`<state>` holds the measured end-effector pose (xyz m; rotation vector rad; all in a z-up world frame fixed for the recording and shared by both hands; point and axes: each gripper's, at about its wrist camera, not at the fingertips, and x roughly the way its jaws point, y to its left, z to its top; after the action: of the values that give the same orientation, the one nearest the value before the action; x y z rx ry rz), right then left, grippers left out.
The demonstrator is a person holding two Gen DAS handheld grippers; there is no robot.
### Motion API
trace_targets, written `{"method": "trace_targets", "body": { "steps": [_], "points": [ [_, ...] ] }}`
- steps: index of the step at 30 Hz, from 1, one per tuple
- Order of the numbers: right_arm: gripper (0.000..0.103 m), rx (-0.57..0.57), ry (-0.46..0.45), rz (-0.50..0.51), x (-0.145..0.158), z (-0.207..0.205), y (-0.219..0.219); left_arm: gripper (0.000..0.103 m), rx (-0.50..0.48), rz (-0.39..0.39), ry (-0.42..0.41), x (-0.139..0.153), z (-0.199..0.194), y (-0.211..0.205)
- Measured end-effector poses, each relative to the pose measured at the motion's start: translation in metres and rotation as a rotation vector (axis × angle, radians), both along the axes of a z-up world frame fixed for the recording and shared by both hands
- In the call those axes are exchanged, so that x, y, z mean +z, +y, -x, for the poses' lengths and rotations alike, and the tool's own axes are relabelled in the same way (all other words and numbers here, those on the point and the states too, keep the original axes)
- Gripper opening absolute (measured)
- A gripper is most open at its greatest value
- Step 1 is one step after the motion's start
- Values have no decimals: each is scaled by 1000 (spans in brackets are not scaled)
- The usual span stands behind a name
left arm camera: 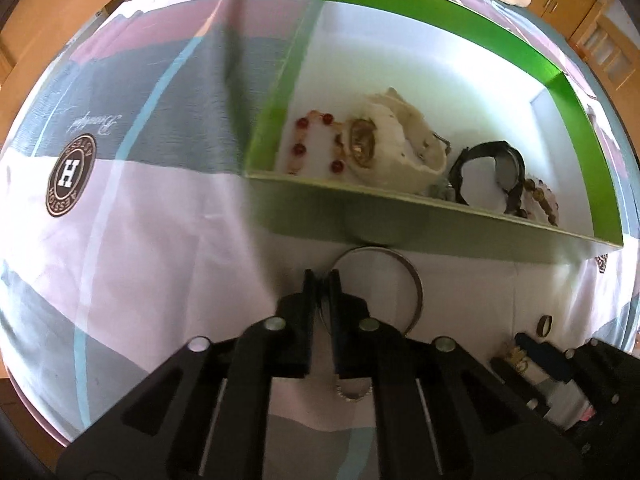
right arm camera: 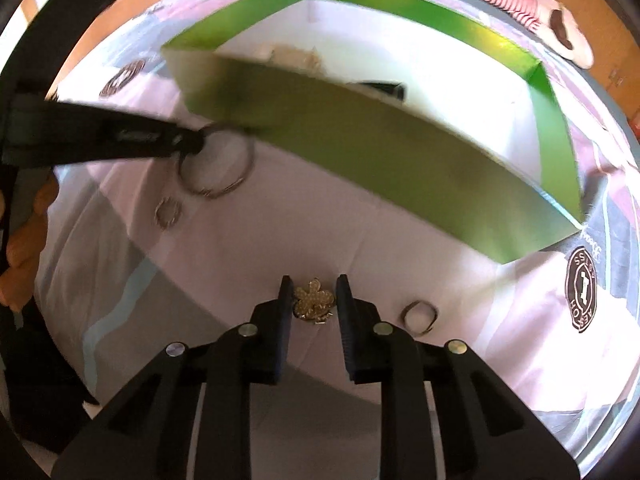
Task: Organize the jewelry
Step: 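Move the left gripper over the silver bangle while the right gripper moves over the gold flower brooch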
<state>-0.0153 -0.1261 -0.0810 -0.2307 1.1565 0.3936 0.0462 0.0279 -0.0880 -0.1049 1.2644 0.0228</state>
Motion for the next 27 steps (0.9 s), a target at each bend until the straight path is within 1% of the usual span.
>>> {"method": "trace_targets", "body": {
  "steps": [1, 3, 5, 6, 8, 9, 11, 13, 15, 16, 18, 21, 22, 25, 26, 27],
  "points": [
    [22, -7, -2, -9, 1, -1, -1, 9, 0, 0, -2, 0, -1, 0],
    [22, -15, -3, -15, 1, -1, -5, 15, -8, -18, -11, 2, 0, -3],
    [22, -10, 5, -12, -2, 0, -6, 28, -15, -34, -22, 4, 3, -7],
    [22, -7, 9, -7, -4, -1, -6, 31, -21, -42, -28, 4, 3, -10],
    [22, -2, 14, 1, -9, 6, -5, 44, -30, -36, -44, 9, 5, -13],
    [22, -2, 15, 2, -9, 7, -4, 47, -31, -24, -52, 11, 6, -12],
    [22, -5, 19, -1, -8, 4, -4, 61, -37, 2, -62, 16, 6, -12],
    [22, -13, 27, -11, -9, 2, -4, 66, -43, 37, -65, 19, 5, -9],
    [22, -17, 32, -16, -9, -3, -5, 69, -40, 98, -53, 20, 3, -5],
    [22, -16, 32, -16, -8, -4, -7, 73, -37, 125, -49, 20, 3, -3],
    [22, -16, 30, -17, -7, -9, -14, 75, -35, 143, -51, 19, 3, -5],
    [24, -13, 30, -16, -5, -10, -15, 78, -74, 109, -54, 14, 5, -20],
    [25, -12, 29, -15, -5, -10, -15, 78, -93, 86, -55, 11, 4, -26],
    [32, -8, 22, -8, -5, -8, -15, 78, -132, -45, -69, 8, 8, -44],
    [32, -5, 20, -7, -5, -7, -14, 78, -131, -102, -75, 6, 9, -48],
    [32, -3, 18, -8, -5, -7, -14, 78, -128, -131, -77, 5, 8, -49]
  ]
}}
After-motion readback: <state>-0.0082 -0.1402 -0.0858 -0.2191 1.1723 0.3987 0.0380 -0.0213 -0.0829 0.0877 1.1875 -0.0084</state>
